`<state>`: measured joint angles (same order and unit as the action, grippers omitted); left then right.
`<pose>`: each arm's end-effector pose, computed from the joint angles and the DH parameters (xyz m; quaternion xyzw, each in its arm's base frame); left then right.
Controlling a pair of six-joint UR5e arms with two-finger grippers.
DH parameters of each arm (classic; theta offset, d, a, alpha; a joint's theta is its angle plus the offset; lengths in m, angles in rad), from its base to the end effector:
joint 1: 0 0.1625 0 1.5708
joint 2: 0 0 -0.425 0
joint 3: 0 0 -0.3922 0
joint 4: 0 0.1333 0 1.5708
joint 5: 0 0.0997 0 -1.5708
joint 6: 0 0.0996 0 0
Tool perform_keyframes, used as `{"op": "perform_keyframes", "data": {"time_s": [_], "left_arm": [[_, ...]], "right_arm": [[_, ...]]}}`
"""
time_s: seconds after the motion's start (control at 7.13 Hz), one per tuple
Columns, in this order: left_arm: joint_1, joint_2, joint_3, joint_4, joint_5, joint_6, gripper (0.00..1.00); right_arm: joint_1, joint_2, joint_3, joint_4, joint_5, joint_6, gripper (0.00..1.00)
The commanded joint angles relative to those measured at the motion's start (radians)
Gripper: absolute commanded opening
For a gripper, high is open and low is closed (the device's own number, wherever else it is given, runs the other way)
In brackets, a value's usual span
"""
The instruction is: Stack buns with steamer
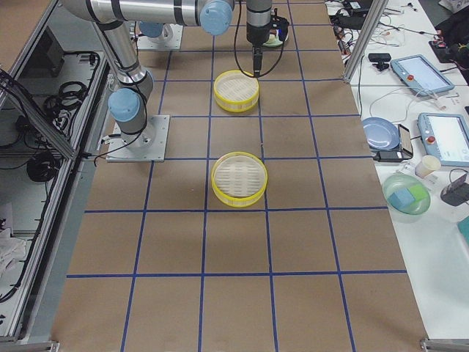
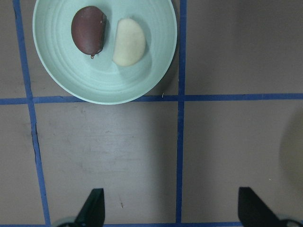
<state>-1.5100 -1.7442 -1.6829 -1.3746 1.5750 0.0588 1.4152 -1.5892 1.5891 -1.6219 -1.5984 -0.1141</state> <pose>-0.0998 -0.5471 0.3626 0.0009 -0.9990 -0.0447 0.0006 0.0532 -0.5034 0.4931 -0.0211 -0.9994 0.0235 0.0171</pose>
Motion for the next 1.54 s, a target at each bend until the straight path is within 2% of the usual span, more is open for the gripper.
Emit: {"op": "perform_keyframes", "data": {"time_s": [0.0,0.14,0.28,0.42,0.56,0.7,1.12,1.4], "left_arm": [[0.001,-0.111,-0.005,0.166,0.000,0.066,1.00],[0.002,-0.156,-0.006,0.219,-0.004,0.155,0.94],[0.002,-0.188,-0.008,0.235,-0.004,0.161,0.81],[0.002,-0.216,-0.008,0.253,-0.003,0.161,0.81],[0.010,-0.247,-0.008,0.288,-0.001,0.167,0.75],[0.022,-0.276,-0.008,0.314,0.000,0.185,0.64],[0.039,-0.322,-0.008,0.339,-0.003,0.237,0.64],[0.040,-0.345,-0.006,0.357,0.000,0.242,0.46]], "right_arm": [[-0.135,0.005,0.000,-0.001,0.000,-0.182,1.00],[-0.245,0.014,0.003,0.017,0.005,-0.354,1.00],[-0.330,0.027,0.031,0.013,0.012,-0.492,1.00],[-0.381,0.031,0.047,0.005,0.003,-0.537,1.00],[-0.412,0.043,0.052,0.005,0.003,-0.562,1.00],[-0.417,0.048,0.052,-0.005,0.003,-0.576,1.00],[-0.545,0.254,0.081,-0.221,-0.044,-0.725,0.99],[-0.594,0.328,0.191,-0.407,-0.043,-0.778,0.93]]}}
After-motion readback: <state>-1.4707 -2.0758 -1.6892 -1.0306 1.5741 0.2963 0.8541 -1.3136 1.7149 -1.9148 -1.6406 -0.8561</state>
